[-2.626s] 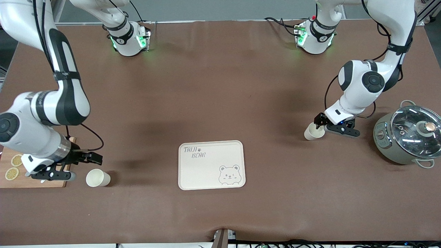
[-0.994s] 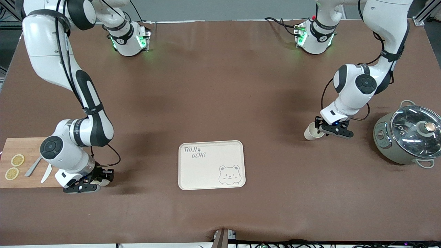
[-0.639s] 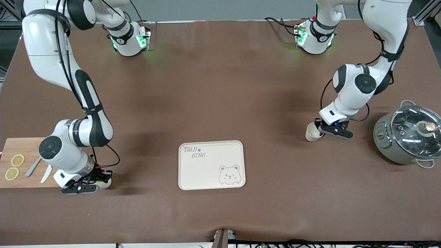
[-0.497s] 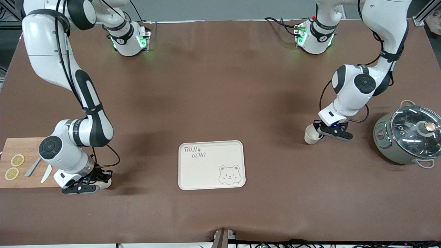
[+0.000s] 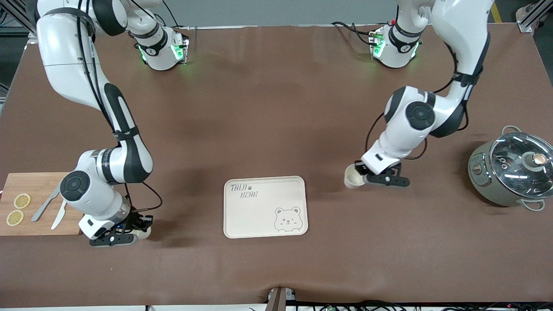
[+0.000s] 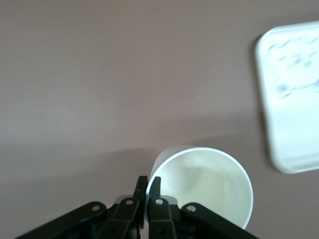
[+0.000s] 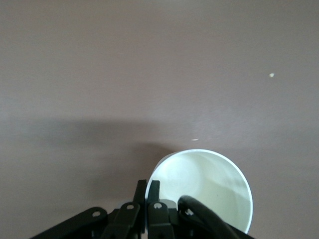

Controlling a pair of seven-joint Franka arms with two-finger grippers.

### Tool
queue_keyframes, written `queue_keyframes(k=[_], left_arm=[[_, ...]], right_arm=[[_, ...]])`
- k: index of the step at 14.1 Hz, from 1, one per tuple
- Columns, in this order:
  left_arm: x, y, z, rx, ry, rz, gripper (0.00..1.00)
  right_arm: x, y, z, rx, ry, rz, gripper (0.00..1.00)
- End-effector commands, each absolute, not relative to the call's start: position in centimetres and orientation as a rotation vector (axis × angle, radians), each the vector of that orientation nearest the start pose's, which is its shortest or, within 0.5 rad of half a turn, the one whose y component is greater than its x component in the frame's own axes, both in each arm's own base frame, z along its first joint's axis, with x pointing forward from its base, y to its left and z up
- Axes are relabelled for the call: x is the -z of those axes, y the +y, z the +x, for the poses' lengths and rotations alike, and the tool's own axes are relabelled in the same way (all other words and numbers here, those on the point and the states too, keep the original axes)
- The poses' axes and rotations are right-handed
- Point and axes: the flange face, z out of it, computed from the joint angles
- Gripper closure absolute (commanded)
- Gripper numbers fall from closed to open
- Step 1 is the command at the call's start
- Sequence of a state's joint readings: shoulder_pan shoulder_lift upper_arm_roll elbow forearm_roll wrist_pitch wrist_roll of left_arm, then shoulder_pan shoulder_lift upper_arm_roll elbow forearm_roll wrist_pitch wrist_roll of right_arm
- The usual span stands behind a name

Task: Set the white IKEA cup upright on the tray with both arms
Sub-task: 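Carry the cups with both grippers over the bear tray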

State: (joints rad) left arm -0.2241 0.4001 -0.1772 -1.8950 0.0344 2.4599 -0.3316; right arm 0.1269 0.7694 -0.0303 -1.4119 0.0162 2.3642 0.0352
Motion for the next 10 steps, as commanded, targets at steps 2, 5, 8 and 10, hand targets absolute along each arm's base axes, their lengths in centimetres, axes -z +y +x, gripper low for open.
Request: queue_keyframes(k=[2,5,8,10], left_arm=[[-30.8,-31.7,64.3,0.212,-0.106,-3.288,1.0],[-31.0,-36.4,65.6,0.26,-0.226,-3.337,1.0],[-29.3,-41.9,64.4,0.27,-0.212,-3.351,1.0],[-29.0,-43.7,63.8,0.313,-0.169,-3.352,1.0]], right_arm=[[-29.0,12.7,74.8,0.26,0.047,-3.123,1.0],[-29.9,17.4,74.3,0.282,0.071,-3.11,1.0],[-30.9,23.1,73.6,0.316,0.027,-3.091,1.0],[-31.1,26.2,73.1,0.337,0.037,-3.074,1.0]])
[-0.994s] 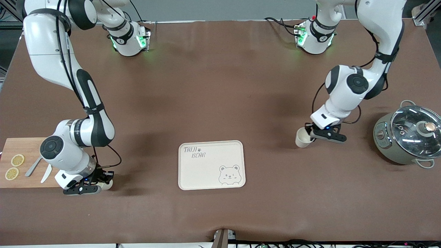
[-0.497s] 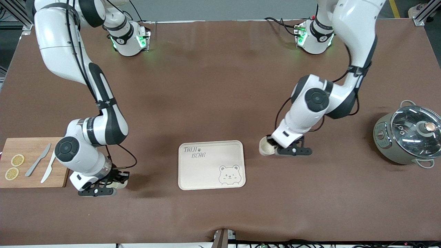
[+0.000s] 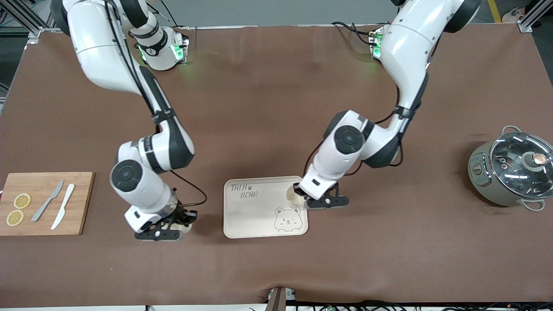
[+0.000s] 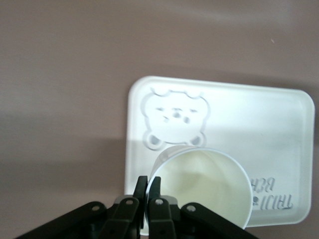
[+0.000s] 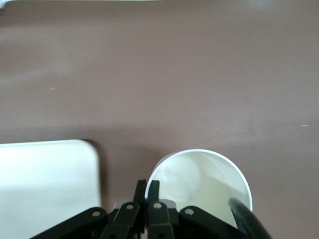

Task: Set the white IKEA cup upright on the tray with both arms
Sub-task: 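Carry the cups with both grippers over the bear tray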

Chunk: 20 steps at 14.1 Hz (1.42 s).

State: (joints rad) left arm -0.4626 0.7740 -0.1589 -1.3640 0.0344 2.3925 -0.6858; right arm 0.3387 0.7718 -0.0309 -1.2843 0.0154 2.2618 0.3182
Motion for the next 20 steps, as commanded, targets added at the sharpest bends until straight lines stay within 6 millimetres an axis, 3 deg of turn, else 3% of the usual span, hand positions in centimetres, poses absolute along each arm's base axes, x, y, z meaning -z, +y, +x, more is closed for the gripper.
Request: queue_keyframes(k=[1,3,7,10,17,18,19,20], left_arm=[[-28.6,-44.4,63.6,0.335,-0.155,-3.355,1.0],[-27.3,-45.3,63.1,0.36,-0.131,-3.352,1.0],[-26.0,-45.9,62.4,0.348,-0.085,-3.335,1.0],[-24.4,-45.7,62.1,0.315,-0.076,-3.323,1.0],[-23.1,-45.5,61.8,0.296,-0.055,-3.304,1.0],[-23.2,-45.4,61.9,0.297,-0.059,-3.305,0.92],[-23.2,-45.3,62.0,0.295,-0.059,-3.304,0.59],[-23.2,-45.0,62.2,0.3,-0.06,-3.303,0.09]], right_arm=[[-31.2,28.2,72.8,0.347,0.054,-3.064,1.0],[-30.5,31.9,72.0,0.354,0.101,-3.05,1.0],[-28.6,36.1,70.9,0.377,0.142,-3.059,1.0],[-27.1,37.6,70.1,0.381,0.122,-3.088,1.0],[-24.5,39.5,68.6,0.335,0.116,-3.108,1.0],[-24.3,39.8,68.4,0.332,0.111,-3.11,1.0],[-24.0,39.9,68.3,0.327,0.114,-3.109,1.0],[-23.9,39.9,68.3,0.327,0.12,-3.108,1.0]])
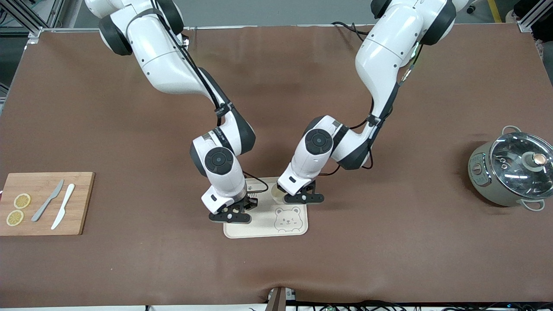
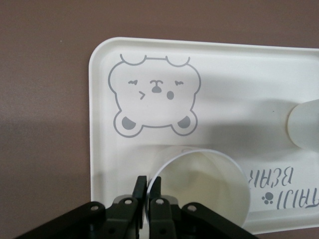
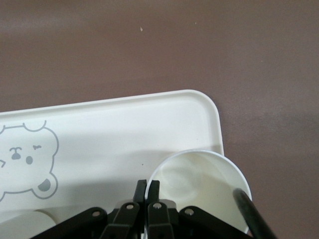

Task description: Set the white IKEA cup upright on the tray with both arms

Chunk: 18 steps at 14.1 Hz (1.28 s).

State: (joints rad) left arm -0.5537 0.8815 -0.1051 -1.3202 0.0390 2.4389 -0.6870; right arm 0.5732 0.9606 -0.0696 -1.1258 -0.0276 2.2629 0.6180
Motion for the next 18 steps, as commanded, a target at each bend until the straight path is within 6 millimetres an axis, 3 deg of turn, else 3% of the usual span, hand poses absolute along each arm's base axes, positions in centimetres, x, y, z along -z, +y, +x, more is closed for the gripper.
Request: queue_keyframes(k=[1,3,4,6,7,10,12,15,18], left_arm=[[-23.2,-45.0,62.2,0.296,-0.064,-3.304,0.02],[-23.8,-44.8,62.4,0.296,-0.093,-3.316,0.0],[-24.2,-44.5,62.6,0.283,-0.136,-3.324,0.0],[-24.9,-43.0,63.6,0.147,-0.424,-3.401,0.0],[-25.0,-42.9,63.8,0.112,-0.489,-3.423,0.0],[-26.2,-41.9,64.6,0.114,-0.534,-3.43,0.0],[-26.6,-40.2,65.5,0.098,-0.554,-3.419,0.0],[-27.8,-38.3,66.3,0.149,-0.357,-3.4,0.0],[-29.8,-34.0,67.4,0.145,-0.005,-3.25,0.0]], right_arm=[[-23.9,39.8,68.4,0.327,0.12,-3.109,0.85],[-24.2,39.8,68.4,0.333,0.12,-3.105,0.53],[-24.3,39.8,68.4,0.335,0.123,-3.104,0.43],[-25.1,39.7,68.6,0.339,0.128,-3.1,0.31],[-25.4,39.4,68.8,0.339,0.136,-3.1,0.26],[-26.9,38.7,69.0,0.32,0.153,-3.108,0.2],[-28.0,37.9,69.3,0.306,0.176,-3.109,0.02],[-31.0,34.5,70.6,0.26,0.262,-3.102,0.0],[-34.2,30.3,72.1,0.207,0.366,-3.07,0.0]])
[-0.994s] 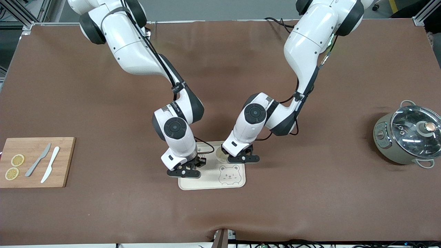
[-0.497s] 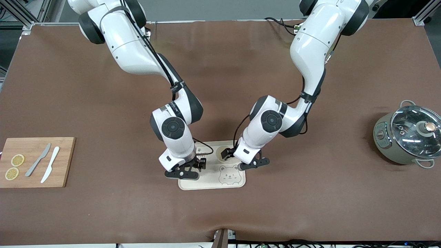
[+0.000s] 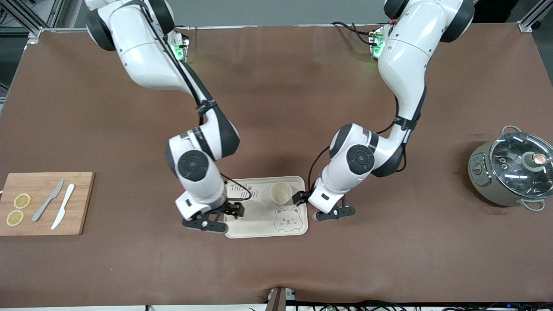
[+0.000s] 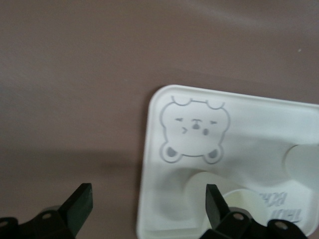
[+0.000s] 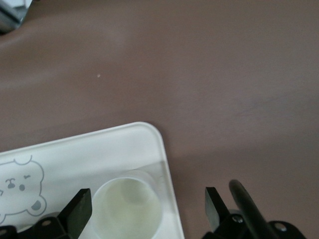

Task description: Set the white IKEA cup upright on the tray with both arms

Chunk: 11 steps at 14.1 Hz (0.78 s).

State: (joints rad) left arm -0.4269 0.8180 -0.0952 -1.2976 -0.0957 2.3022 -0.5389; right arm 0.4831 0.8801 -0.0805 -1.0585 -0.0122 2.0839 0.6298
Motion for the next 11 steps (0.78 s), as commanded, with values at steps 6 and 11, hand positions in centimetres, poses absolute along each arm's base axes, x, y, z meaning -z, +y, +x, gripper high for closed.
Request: queue_keyframes(k=[6,11], left_arm=[[-32.2,-23.8,70.1,0.082,0.254,-3.135,0.0],[-35.1,-21.3,70.2,0.095,0.252,-3.122,0.0]], right_arm=[[-40.5,20.9,74.0,0.193,0.368,-3.08,0.0],[-45.8,14.7,74.1,0.234,0.449,-3.06,0.0]])
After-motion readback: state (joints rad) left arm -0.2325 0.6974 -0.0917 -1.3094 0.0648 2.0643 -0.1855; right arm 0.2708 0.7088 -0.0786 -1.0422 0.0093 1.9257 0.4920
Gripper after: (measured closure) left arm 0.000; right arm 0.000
